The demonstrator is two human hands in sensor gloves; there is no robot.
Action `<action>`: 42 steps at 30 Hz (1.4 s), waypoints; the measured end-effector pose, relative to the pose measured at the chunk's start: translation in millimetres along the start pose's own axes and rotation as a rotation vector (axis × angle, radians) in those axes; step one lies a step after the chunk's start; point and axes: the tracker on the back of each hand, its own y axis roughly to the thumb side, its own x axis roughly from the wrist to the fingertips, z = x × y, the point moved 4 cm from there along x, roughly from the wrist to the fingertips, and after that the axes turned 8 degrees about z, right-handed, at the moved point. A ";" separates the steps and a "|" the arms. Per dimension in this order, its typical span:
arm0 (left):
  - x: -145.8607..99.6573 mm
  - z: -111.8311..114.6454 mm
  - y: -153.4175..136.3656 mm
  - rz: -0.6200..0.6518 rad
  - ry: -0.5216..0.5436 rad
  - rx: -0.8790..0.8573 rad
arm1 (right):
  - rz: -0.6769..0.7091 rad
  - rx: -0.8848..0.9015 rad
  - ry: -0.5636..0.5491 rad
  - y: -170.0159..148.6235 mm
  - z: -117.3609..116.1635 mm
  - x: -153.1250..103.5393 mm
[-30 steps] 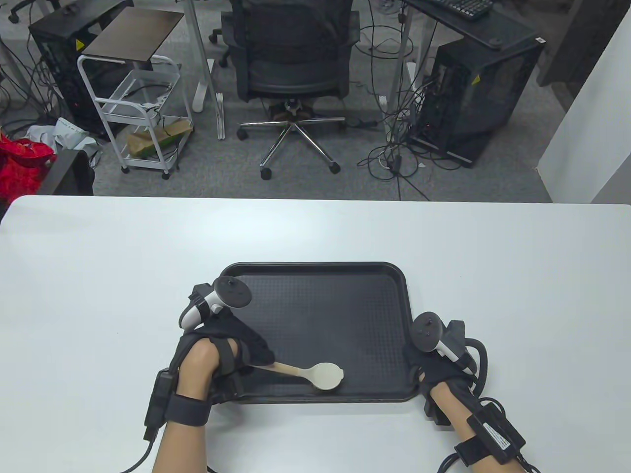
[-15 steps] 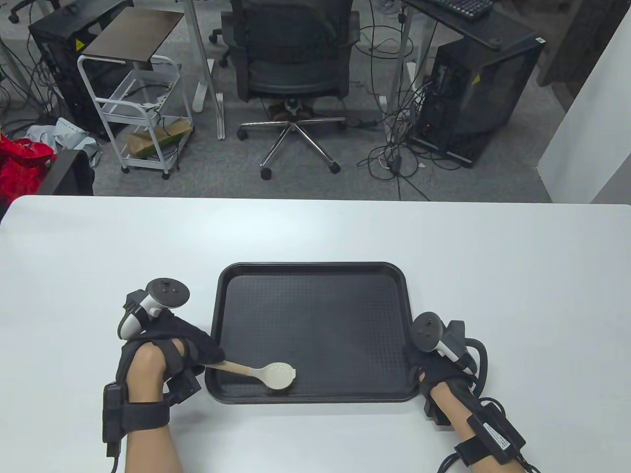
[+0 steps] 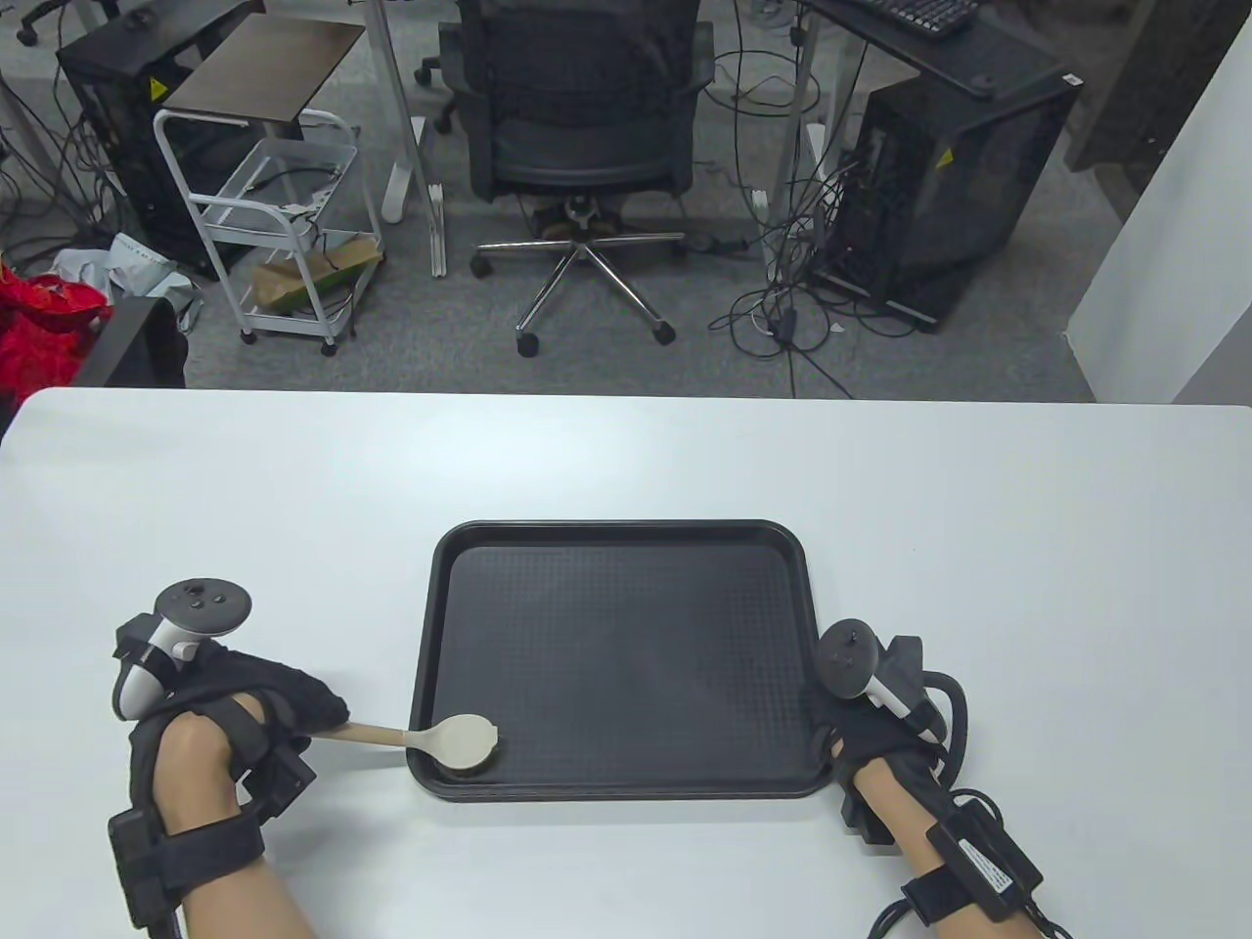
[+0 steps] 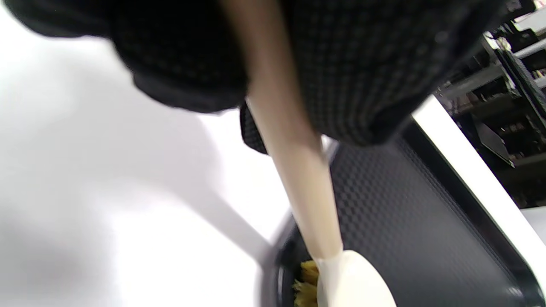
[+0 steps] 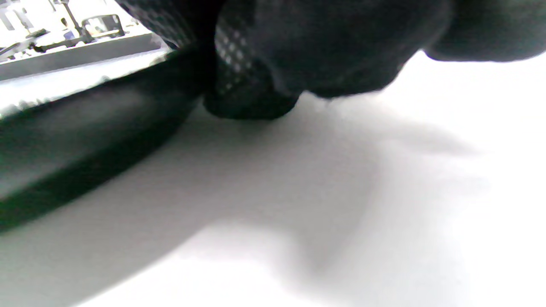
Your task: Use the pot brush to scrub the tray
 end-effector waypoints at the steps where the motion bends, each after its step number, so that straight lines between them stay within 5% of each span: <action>1: -1.3 -2.0 -2.5 -0.001 0.007 -0.008 | 0.000 0.001 0.000 -0.1 0.0 0.0; 7: -1.6 -8.3 7.5 0.155 0.024 -0.093 | 0.000 0.000 0.000 -0.2 0.0 0.0; 14: 14.1 16.8 80.6 0.423 -0.003 -0.214 | 0.001 -0.001 -0.001 -0.1 0.1 0.0; 20: 31.0 83.9 164.1 0.398 -0.008 -0.179 | 0.000 -0.003 -0.002 0.1 0.0 0.0; 28: 74.2 170.0 228.3 0.311 -0.099 -0.072 | 0.002 -0.002 -0.004 0.2 0.0 -0.1; 35: 91.6 196.3 258.4 0.266 0.055 -0.053 | 0.007 0.012 0.001 -0.6 -0.4 0.4; 42: 103.1 223.4 275.1 0.242 0.022 0.008 | 0.009 0.016 0.002 -0.9 -0.5 0.4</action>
